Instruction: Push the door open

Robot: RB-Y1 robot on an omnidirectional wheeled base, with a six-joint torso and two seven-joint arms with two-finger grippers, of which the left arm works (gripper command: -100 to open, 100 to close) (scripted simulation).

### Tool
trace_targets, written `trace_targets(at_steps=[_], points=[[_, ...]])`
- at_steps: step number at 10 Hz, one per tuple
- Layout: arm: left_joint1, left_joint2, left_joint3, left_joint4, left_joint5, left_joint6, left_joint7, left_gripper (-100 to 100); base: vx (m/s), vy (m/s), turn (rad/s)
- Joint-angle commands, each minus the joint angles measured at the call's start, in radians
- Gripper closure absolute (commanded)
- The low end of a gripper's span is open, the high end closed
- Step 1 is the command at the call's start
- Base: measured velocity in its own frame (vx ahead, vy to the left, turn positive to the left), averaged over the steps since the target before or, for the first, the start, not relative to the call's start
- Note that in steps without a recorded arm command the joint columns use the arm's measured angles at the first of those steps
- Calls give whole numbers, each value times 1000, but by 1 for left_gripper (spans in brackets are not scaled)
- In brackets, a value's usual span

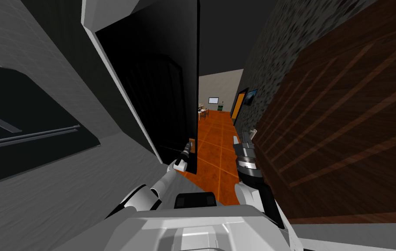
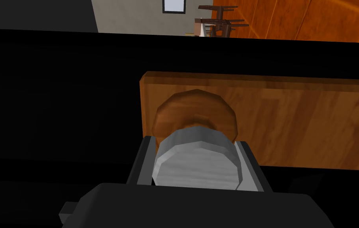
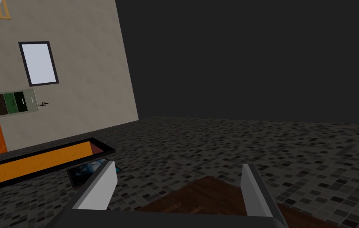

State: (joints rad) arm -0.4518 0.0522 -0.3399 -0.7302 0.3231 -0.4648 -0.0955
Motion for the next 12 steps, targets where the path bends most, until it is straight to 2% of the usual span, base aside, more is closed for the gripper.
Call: trace_targets(at_steps=[1,3,4,9,10,12], points=[[2,0,-1,1,0,1,0,100,-18,6,2],[2,0,-1,1,0,1,0,100,-5,1,2],[3,9,13,6,4,2,-3,100,89,-58,33],[2,29,53,15,15,0,-12,100,151,-114,44],[2,29,53,15,15,0,-12,100,133,-88,39],[1,39,76,20,22,-1,-18,100,128,-123,47]])
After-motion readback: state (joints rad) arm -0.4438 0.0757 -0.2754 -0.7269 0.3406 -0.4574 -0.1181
